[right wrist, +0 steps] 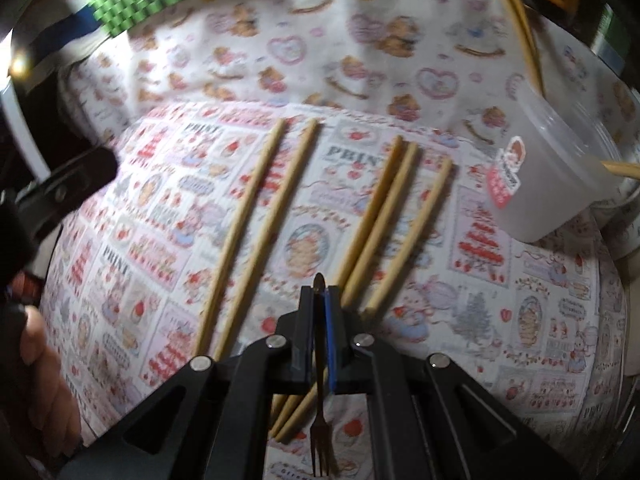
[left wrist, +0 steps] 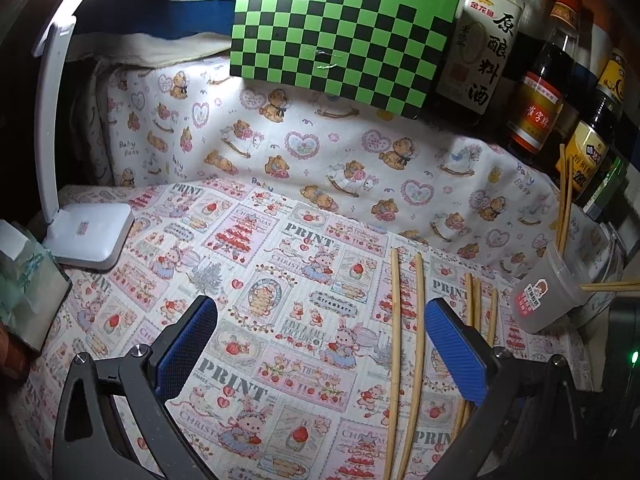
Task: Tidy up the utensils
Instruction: 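Lift the fork with the right tool while the left tool grasps a bamboo chopstick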
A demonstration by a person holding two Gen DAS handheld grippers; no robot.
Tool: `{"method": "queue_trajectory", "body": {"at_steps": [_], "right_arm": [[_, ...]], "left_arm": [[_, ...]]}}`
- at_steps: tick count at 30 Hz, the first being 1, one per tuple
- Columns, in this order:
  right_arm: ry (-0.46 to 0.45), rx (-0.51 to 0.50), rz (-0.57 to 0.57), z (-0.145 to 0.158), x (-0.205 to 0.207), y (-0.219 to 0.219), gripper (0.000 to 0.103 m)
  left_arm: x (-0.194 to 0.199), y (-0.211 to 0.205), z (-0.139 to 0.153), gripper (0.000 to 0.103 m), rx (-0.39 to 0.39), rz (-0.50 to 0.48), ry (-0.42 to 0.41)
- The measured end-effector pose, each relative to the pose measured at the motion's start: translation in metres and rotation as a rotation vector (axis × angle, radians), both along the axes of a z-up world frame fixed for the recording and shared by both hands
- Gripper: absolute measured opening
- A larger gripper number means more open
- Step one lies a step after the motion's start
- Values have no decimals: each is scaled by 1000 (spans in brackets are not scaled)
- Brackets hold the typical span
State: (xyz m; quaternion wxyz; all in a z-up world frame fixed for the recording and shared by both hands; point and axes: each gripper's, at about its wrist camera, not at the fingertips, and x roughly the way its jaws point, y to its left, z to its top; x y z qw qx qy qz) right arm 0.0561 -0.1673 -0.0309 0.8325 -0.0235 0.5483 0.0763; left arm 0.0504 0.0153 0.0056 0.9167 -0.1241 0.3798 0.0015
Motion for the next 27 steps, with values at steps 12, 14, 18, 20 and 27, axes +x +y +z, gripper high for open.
{"method": "queue_trajectory", "body": {"at_steps": [12,14,18,20,27], "right_arm": [[1,-8,92,-2,-9,16,18],[12,-10,106,-2,-9,15,23],[11,-41,128,-7,-6,18,22],[9,-54,141,-10,-5,24,20],[-6,-128,180,-15,-7,38,9]], "left_arm": [[0,10,0,103,-45,13,18],[0,9,1,103,-47,13,16],[-1,9,3,103,-44,8,9],[-1,8,3,103,-41,8,10],[-1,10,3,102,-44,22,13]]}}
